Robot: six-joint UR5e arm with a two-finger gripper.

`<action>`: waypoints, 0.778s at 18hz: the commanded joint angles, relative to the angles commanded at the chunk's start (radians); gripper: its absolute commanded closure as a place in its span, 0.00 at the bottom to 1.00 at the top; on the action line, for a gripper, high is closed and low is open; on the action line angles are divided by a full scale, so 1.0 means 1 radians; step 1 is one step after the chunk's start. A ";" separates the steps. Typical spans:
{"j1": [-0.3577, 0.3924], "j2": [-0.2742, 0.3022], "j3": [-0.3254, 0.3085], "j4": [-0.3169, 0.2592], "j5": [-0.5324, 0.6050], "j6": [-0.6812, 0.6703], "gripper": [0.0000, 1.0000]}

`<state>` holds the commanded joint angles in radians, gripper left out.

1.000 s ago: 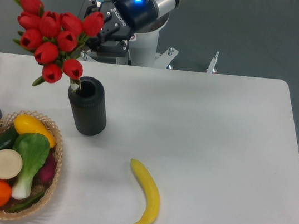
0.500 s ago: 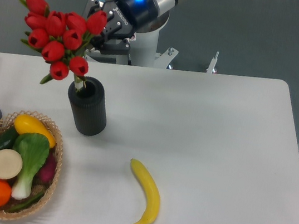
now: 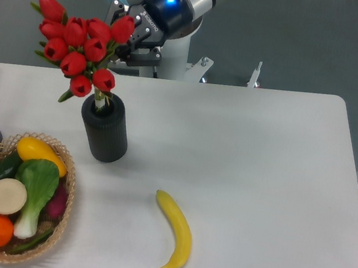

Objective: Insert the flowers into the vase
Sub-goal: 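Lower the tulip stems down into the black vase opening, then push the tulips deeper into the vase and open the gripper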

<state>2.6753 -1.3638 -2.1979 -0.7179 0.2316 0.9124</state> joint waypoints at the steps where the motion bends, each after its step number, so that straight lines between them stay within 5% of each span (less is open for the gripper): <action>1: -0.002 0.006 -0.031 -0.002 0.002 0.038 1.00; 14: -0.006 0.000 -0.180 -0.005 0.040 0.189 0.95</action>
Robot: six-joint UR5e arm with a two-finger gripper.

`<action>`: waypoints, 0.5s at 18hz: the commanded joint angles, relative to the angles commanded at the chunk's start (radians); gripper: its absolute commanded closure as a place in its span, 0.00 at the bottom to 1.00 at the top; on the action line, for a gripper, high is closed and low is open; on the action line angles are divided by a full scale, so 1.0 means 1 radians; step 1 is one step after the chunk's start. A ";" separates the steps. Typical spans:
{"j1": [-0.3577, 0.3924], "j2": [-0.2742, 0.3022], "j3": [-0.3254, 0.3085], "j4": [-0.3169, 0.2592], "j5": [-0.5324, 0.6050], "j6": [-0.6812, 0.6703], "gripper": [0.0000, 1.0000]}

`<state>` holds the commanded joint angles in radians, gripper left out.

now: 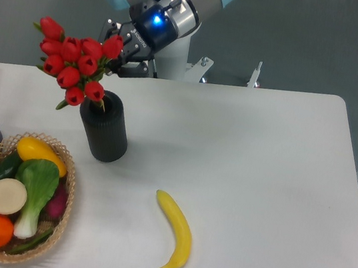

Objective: Insert the flowers into the vase
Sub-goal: 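Push the tulips deeper into the vase and open the gripper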

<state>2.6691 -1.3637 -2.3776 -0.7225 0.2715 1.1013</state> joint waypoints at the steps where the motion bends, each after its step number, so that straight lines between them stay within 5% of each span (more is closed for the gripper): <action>1: 0.000 0.000 -0.008 0.000 0.000 0.008 0.95; 6: 0.000 -0.021 -0.017 0.003 0.093 0.040 0.80; 9: 0.000 -0.023 -0.017 0.003 0.097 0.040 0.51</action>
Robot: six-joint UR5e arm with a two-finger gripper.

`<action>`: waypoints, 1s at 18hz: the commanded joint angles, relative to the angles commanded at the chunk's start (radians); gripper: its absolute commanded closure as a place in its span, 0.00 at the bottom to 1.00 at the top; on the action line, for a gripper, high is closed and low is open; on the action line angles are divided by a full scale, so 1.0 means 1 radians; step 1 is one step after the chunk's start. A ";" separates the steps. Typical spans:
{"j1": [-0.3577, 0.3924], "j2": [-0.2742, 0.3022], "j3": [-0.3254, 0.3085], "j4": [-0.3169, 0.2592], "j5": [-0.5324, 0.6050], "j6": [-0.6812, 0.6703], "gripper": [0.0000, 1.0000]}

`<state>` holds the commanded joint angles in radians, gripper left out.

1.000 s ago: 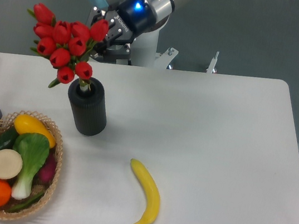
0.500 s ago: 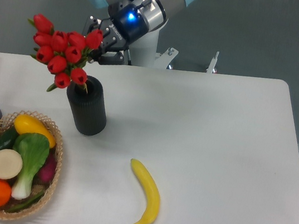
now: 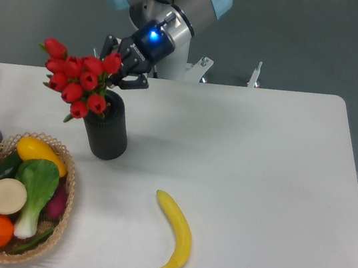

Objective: Insert the flowers into the vase
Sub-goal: 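Push the tulips deeper into the vase and open the gripper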

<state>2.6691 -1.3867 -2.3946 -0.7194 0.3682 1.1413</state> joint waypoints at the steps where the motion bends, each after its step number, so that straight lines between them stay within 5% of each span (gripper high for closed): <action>1: -0.002 -0.002 -0.002 0.000 0.002 0.000 0.42; 2: -0.002 -0.005 -0.003 0.000 0.002 0.002 0.38; 4: 0.000 0.003 -0.011 0.000 0.003 0.000 0.00; 11: 0.012 0.035 -0.025 0.000 0.049 0.002 0.00; 18: 0.032 0.176 -0.026 -0.009 0.355 -0.011 0.00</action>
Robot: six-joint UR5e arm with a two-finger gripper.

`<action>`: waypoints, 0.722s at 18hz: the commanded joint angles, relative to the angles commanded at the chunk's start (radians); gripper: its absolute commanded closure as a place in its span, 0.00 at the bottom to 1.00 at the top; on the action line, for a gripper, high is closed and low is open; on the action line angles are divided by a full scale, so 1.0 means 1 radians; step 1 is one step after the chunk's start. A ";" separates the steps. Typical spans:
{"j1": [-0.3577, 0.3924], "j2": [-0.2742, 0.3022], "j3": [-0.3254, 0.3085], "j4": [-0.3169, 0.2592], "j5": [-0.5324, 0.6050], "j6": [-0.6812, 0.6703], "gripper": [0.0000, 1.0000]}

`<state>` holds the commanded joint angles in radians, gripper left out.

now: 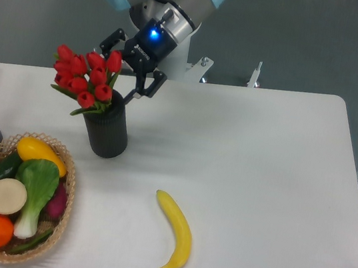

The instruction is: Insert the flowers into the vase

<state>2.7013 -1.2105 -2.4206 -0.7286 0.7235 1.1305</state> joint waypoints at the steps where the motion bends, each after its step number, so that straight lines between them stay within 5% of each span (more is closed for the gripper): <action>1: 0.000 0.014 0.000 -0.003 0.046 0.000 0.00; 8: 0.069 0.055 0.031 -0.006 0.195 0.003 0.00; 13: 0.166 -0.032 0.069 -0.003 0.413 0.038 0.00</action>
<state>2.8670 -1.2422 -2.3517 -0.7317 1.1364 1.1687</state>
